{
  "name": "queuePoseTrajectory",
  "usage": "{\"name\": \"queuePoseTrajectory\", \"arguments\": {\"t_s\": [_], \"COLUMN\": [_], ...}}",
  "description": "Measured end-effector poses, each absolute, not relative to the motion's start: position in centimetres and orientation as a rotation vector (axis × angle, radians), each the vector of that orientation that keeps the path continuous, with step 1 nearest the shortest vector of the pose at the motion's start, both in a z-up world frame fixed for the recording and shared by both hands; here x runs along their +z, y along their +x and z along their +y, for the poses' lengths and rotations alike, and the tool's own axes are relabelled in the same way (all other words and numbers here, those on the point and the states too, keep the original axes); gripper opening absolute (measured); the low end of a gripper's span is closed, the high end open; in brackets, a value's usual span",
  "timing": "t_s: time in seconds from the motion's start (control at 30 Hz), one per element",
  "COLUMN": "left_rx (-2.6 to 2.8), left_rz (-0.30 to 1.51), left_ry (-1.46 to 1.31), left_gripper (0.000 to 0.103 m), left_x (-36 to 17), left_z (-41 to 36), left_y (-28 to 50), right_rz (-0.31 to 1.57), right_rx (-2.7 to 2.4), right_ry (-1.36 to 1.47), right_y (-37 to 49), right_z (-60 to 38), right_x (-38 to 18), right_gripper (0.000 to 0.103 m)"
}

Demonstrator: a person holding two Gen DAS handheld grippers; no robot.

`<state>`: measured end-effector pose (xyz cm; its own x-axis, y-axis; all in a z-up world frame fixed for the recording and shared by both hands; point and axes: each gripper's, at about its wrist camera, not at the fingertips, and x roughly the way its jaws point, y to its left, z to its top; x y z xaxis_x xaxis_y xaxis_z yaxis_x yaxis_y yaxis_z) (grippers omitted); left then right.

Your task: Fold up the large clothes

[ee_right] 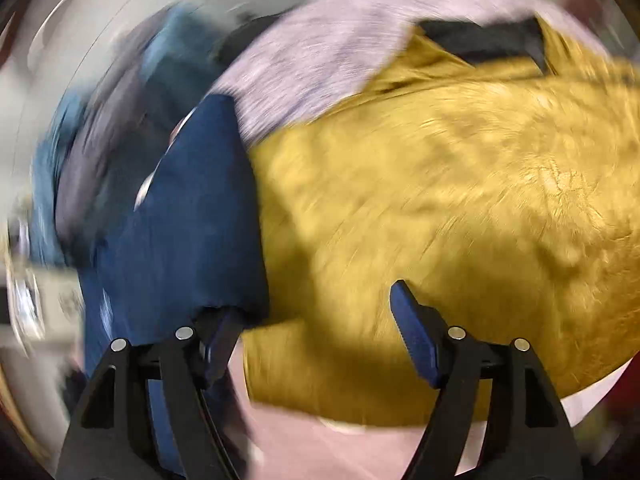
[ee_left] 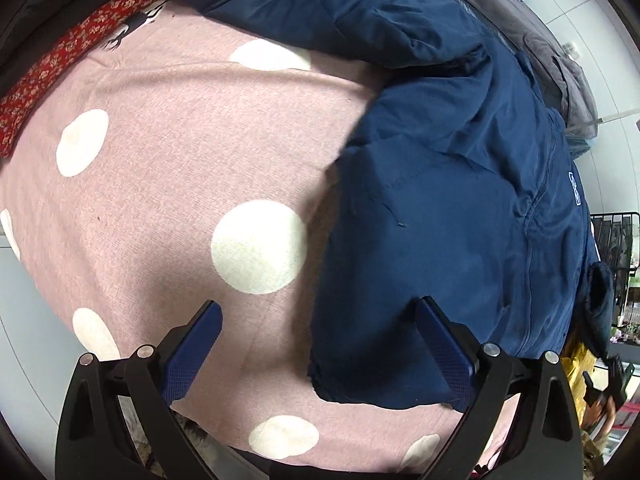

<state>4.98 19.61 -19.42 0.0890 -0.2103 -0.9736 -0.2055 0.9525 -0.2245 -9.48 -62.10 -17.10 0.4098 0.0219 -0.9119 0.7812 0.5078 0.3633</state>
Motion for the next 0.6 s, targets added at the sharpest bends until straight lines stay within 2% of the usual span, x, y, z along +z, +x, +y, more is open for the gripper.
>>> {"name": "queuePoseTrajectory", "arguments": {"t_s": [0.1,0.2,0.27,0.43,0.6], "left_rx": [-0.012,-0.059,-0.090,-0.201,-0.299], "left_rz": [1.482,1.462,1.457,1.484,1.520], "left_ry": [-0.341,-0.330,-0.321,-0.293,-0.234], "left_gripper": [0.095,0.095,0.095,0.095,0.095], "left_x": [-19.1,-18.8,-18.8,-20.0,-21.7], "left_z": [20.1,20.0,19.7,17.0,12.6], "left_y": [4.9,4.3,3.7,1.8,1.8], "right_rz": [1.074,1.109,1.149,1.306,1.386], "right_rx": [-0.504,-0.424,-0.347,-0.026,0.158], "right_ry": [0.739,0.579,0.477,0.308,0.162], "right_y": [-9.0,-8.4,-8.3,-7.5,-6.7], "right_z": [-58.0,-53.8,-50.3,-39.8,-31.2], "right_x": [-15.2,-14.6,-14.7,-17.8,-19.7], "right_gripper": [0.072,0.078,0.079,0.079,0.079]}}
